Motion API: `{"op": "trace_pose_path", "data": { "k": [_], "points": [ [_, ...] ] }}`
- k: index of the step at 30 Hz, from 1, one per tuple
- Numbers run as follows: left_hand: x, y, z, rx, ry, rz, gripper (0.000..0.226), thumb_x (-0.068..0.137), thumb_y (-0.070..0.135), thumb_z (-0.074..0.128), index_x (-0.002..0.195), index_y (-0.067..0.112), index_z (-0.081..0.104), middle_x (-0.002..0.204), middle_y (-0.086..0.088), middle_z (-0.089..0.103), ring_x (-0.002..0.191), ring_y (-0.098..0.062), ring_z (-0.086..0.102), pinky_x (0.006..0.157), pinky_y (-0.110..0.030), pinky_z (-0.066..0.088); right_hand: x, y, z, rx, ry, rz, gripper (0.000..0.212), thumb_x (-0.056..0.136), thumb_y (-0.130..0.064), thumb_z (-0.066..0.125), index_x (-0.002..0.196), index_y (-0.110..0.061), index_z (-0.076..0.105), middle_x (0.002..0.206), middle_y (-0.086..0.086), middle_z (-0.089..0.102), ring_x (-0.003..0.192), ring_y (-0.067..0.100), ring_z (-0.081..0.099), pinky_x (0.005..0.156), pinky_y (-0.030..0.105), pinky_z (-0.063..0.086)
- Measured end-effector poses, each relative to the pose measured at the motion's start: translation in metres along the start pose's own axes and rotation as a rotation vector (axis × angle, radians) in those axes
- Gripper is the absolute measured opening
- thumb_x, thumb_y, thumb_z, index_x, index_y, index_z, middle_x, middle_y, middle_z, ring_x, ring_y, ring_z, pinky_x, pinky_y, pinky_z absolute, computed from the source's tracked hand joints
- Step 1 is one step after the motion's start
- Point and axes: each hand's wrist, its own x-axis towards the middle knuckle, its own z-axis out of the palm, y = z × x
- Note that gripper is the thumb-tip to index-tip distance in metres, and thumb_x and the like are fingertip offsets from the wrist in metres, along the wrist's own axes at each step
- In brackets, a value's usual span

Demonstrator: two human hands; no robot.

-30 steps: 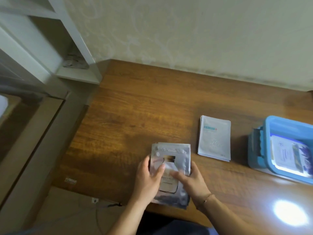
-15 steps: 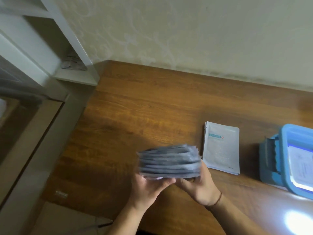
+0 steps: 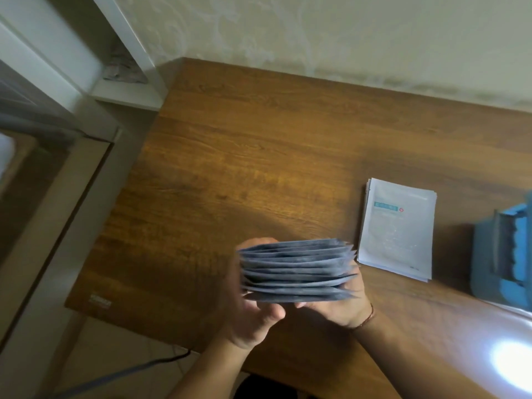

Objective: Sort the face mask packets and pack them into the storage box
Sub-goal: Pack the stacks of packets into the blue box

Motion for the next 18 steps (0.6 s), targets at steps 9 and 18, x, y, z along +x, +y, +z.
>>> {"op": "trace_pose_path", "data": {
  "k": [9, 18],
  "points": [
    [0.005, 0.038, 0.019, 0.034, 0.155, 0.022, 0.037, 0.093, 0.047, 0.057, 0.097, 0.01, 0.053, 0.09, -0.016, 0.062, 0.084, -0.032, 0.062, 0.075, -0.036, 0.049, 0.006, -0.022, 0.018, 0.07, 0.146, -0.35, 0.074, 0.074, -0.057, 0.074, 0.127, -0.016, 0.043, 0.106, 0.014, 0.055, 0.089, 0.033, 0.059, 0.076, 0.044, 0.054],
    [-0.005, 0.013, 0.016, 0.114, 0.062, 0.053, 0.07, 0.081, 0.071, 0.056, 0.101, 0.004, 0.048, 0.096, -0.016, 0.061, 0.087, -0.027, 0.065, 0.073, -0.035, 0.055, 0.008, -0.021, 0.016, 0.047, 0.203, -0.453, 0.055, 0.08, -0.055, 0.069, 0.11, -0.015, 0.046, 0.092, 0.013, 0.059, 0.075, 0.027, 0.062, 0.062, 0.041, 0.053]
  ]
}}
